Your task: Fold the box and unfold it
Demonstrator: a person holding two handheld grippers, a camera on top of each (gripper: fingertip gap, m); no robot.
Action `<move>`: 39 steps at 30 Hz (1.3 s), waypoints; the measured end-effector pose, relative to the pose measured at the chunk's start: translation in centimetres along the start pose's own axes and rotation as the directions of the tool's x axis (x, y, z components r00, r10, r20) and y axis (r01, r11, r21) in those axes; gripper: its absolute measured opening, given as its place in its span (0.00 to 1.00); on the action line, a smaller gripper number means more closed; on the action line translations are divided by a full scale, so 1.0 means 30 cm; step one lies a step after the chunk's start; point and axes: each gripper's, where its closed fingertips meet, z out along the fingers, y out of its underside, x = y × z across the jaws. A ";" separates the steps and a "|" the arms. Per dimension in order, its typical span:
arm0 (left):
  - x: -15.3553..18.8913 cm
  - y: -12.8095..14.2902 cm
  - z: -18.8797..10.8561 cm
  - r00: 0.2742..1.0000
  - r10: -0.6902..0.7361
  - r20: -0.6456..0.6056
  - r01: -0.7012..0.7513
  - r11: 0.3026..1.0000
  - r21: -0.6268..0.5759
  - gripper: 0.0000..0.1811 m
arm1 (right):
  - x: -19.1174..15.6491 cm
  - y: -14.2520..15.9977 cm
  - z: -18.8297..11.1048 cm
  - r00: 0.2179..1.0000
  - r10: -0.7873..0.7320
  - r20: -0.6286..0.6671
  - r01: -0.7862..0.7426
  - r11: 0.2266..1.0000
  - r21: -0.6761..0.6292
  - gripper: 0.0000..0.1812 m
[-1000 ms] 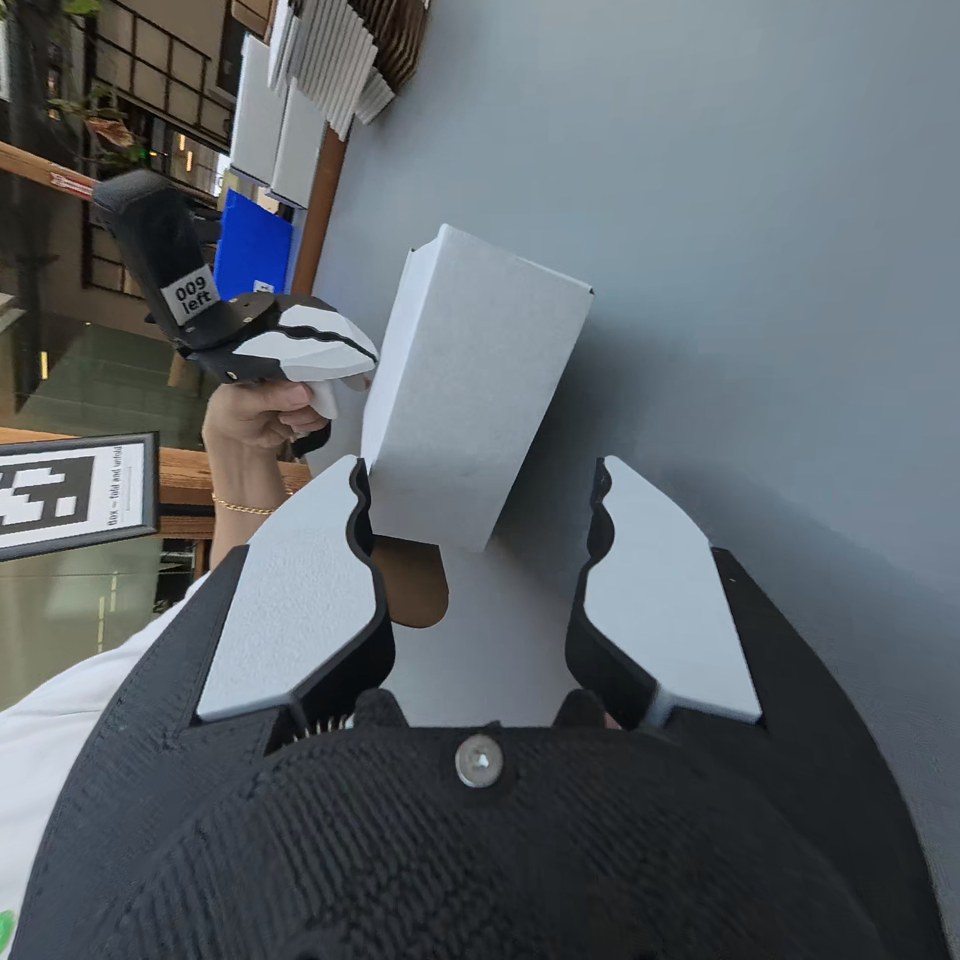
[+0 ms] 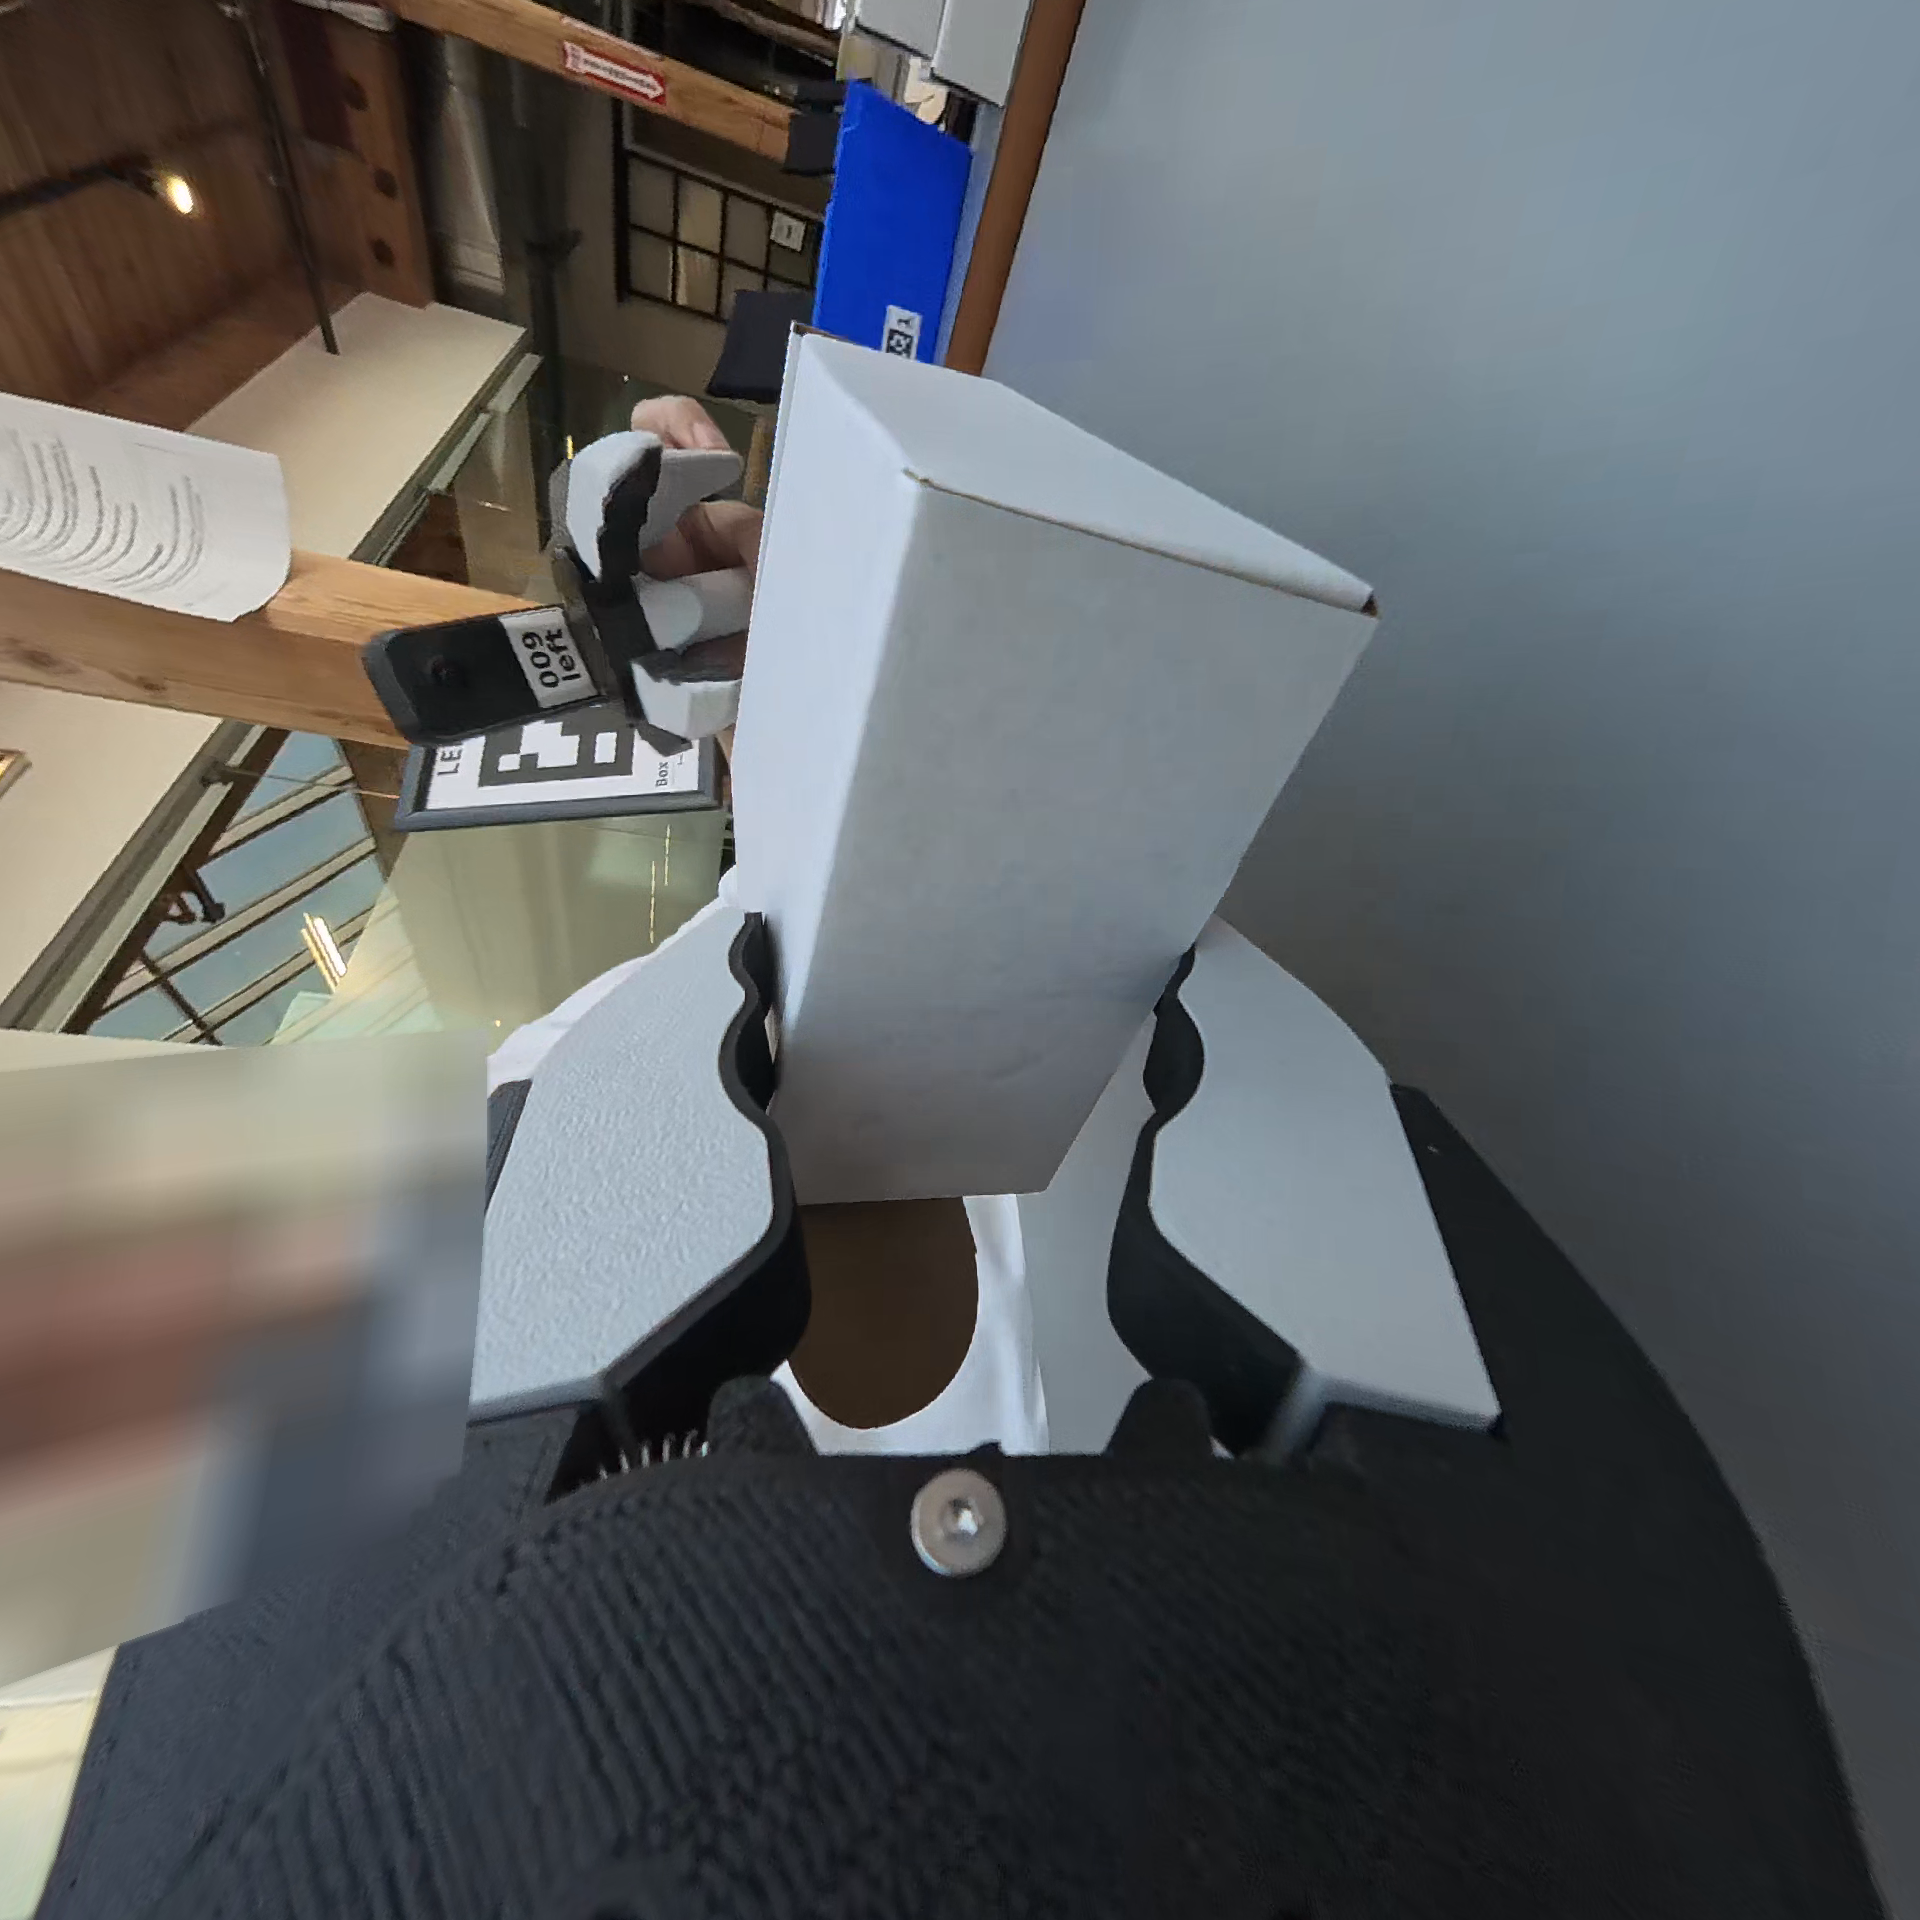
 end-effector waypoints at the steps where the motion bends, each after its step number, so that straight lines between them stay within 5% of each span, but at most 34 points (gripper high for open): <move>1: 0.000 0.001 -0.014 0.993 0.112 0.026 -0.112 0.993 -0.029 0.31 | -0.012 0.011 -0.009 1.000 -0.001 0.022 0.001 1.000 -0.012 0.41; 3: -0.001 0.018 -0.031 0.931 0.356 0.080 -0.348 0.932 -0.097 0.37 | -0.021 0.044 -0.017 0.999 -0.017 0.037 0.019 0.998 -0.057 0.40; 5: 0.011 0.026 -0.035 0.795 0.590 0.142 -0.575 0.807 -0.138 0.43 | -0.031 0.074 -0.014 0.998 -0.031 0.062 0.036 0.995 -0.092 0.41; 11: 0.170 0.016 0.021 0.228 0.947 0.225 -0.942 0.273 -0.194 0.47 | -0.054 0.120 0.031 0.990 -0.010 0.141 0.031 0.988 -0.148 0.41; 16: 0.253 -0.041 0.045 0.218 0.925 0.311 -0.963 0.256 -0.088 0.48 | -0.063 0.140 0.071 0.986 0.015 0.167 0.017 0.982 -0.188 0.41; 23: 0.338 -0.020 0.063 0.136 0.965 0.225 -0.990 0.140 0.000 0.38 | -0.064 0.141 0.098 0.984 0.009 0.179 0.028 0.979 -0.204 0.41; 28: 0.323 -0.027 0.065 0.236 0.950 0.203 -0.969 0.245 -0.021 0.36 | -0.077 0.054 0.052 0.974 -0.167 0.151 0.173 0.984 -0.028 0.49; 31: 0.293 -0.071 0.043 0.542 0.823 0.169 -0.839 0.540 0.057 0.36 | -0.178 -0.059 -0.086 0.941 -0.301 0.155 0.263 0.938 0.227 0.57; 35: 0.226 -0.092 0.011 0.866 0.498 0.027 -0.496 0.855 0.150 0.37 | -0.290 -0.067 -0.233 0.846 -0.531 0.040 0.481 0.794 0.370 0.64; 39: 0.182 -0.036 0.019 0.977 0.095 -0.190 -0.063 0.984 0.166 0.36 | -0.298 -0.016 -0.256 0.661 -0.720 -0.214 0.745 0.594 0.304 0.54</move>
